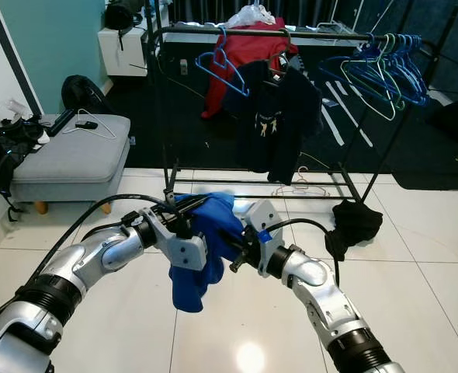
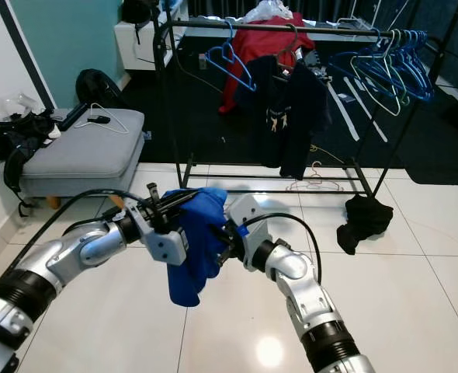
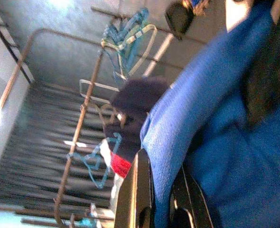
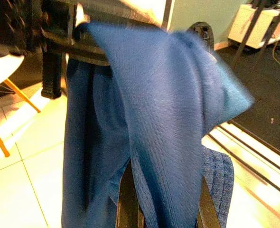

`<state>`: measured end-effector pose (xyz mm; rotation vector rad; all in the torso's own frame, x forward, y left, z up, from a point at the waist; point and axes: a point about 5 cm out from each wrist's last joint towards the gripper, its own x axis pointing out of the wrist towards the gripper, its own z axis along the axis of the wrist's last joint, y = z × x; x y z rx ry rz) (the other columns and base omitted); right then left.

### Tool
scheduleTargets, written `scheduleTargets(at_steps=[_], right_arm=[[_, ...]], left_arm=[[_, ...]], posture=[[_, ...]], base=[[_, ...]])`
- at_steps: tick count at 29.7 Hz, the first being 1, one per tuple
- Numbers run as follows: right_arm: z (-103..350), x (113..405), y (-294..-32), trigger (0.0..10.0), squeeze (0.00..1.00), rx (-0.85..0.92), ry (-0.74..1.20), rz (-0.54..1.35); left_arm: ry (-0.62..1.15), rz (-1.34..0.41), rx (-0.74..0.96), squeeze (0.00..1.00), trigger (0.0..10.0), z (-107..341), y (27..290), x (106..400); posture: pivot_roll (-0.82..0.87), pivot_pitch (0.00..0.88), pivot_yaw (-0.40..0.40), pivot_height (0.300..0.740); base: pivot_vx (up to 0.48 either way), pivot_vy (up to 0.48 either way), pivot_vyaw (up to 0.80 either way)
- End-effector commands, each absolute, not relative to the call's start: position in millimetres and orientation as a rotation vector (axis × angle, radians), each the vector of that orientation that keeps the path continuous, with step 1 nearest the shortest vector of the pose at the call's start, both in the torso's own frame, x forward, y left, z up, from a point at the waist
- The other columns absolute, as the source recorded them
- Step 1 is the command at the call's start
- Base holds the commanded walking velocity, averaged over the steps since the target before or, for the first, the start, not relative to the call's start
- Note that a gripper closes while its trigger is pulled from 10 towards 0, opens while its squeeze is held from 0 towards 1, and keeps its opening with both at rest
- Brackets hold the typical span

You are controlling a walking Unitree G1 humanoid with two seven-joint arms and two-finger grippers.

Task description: Hang hanger

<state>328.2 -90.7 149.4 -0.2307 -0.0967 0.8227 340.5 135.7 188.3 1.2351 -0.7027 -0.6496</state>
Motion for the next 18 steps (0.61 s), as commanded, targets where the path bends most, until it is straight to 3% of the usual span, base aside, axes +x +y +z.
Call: scheduleTargets(at_steps=[1, 10, 11, 16, 17, 18], right_arm=[[146.4, 325.2, -98.3, 0.0, 0.00, -0.234, -0.072, 0.795], [155.7, 326.5, -108.7, 0.0, 0.00, -0.107, -0.086, 0.686], [162.9, 333.1, -112.3, 0.0, 0.00, 0.003, -0.082, 0.591], [158.9, 338.8, -117.6, 0.0, 0.00, 0.021, -0.014, 0.525], [157.2, 346.3, -127.7, 0.0, 0.00, 0.107, 0.043, 0.405], [157.2, 346.3, -127.7, 0.0, 0.00, 0.107, 0.043, 0.405]], left_arm=[[-0.594, -0.595, 1.214, 1.00, 10.0, 182.9, 147.5, 347.3], [-0.419, -0.547, 1.136, 1.00, 10.0, 170.1, 164.7, 352.9], [-0.300, -0.552, 1.095, 0.00, 10.0, 156.7, 174.4, 352.4], [-0.248, -0.548, 1.077, 0.00, 10.0, 151.4, 180.3, 351.5], [-0.216, -0.544, 1.053, 0.00, 10.0, 149.0, 184.6, 350.4], [-0.216, -0.544, 1.053, 0.00, 10.0, 149.0, 184.6, 350.4]], posture=[[0.00, 0.167, 0.002, 0.740], [0.00, 0.171, 0.007, 0.740], [0.00, 0.174, -0.002, 0.740], [-0.01, 0.175, -0.006, 0.740], [0.00, 0.178, -0.010, 0.740], [0.00, 0.178, -0.010, 0.740]], base=[[0.000, 0.000, 0.00], [0.000, 0.000, 0.00], [0.000, 0.000, 0.00], [0.000, 0.000, 0.00], [0.000, 0.000, 0.00], [0.000, 0.000, 0.00]])
